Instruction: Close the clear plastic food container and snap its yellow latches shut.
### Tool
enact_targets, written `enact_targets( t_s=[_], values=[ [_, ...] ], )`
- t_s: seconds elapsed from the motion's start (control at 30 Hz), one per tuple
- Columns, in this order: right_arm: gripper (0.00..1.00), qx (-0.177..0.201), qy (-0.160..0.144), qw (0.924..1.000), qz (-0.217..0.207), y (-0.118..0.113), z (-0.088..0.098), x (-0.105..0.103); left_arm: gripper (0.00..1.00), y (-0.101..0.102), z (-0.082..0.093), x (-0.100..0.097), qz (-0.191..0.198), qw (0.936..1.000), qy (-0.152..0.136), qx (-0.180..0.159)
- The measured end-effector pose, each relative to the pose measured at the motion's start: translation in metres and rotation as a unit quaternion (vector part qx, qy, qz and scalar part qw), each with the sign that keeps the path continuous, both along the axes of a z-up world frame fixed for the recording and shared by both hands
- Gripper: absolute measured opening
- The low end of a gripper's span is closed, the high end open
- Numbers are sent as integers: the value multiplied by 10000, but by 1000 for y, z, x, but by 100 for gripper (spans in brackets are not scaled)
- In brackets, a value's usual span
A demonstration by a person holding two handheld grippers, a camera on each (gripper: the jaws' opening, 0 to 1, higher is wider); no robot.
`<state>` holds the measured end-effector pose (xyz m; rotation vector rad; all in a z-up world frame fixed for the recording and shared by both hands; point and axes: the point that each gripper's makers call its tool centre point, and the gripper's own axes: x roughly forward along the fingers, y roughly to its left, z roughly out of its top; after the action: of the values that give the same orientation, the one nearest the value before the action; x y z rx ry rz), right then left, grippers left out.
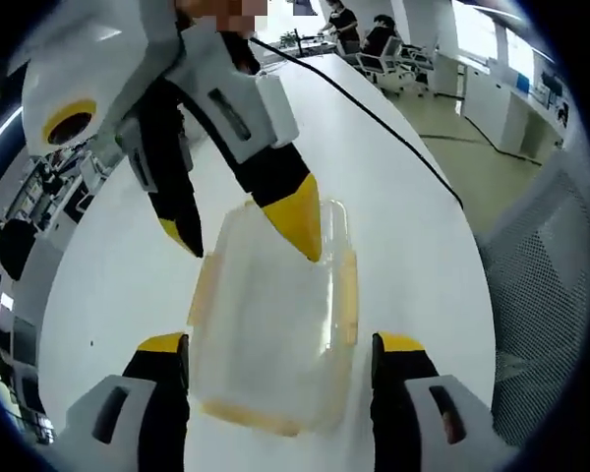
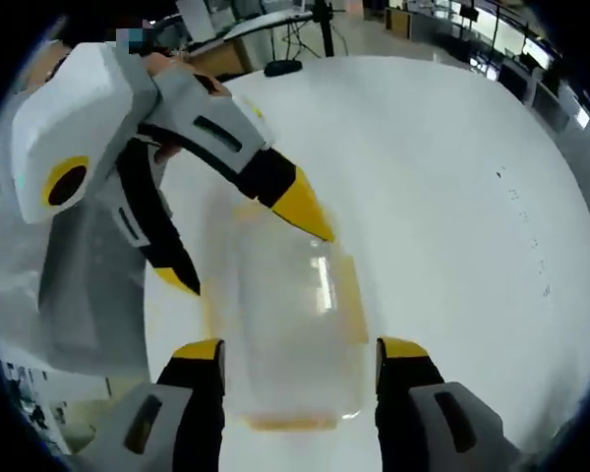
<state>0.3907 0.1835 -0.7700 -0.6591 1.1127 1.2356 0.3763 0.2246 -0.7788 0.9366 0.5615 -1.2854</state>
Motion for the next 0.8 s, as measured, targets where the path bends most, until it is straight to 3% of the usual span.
enact_targets(
  t_s=[0.33, 0.5, 0.8],
  values=[
    [62, -86, -553, 9984, 87, -13, -5, -9, 80, 8, -11, 9, -81, 9997, 5, 209],
    [62, 139, -719, 9973, -76, -11, -2, -9, 80, 8, -15, 9, -181, 9994, -3, 304],
    [68, 255, -1091, 9937, 95, -7, 2, -10, 81, 6, -21, 8, -287, 9989, 49, 376]
  ],
)
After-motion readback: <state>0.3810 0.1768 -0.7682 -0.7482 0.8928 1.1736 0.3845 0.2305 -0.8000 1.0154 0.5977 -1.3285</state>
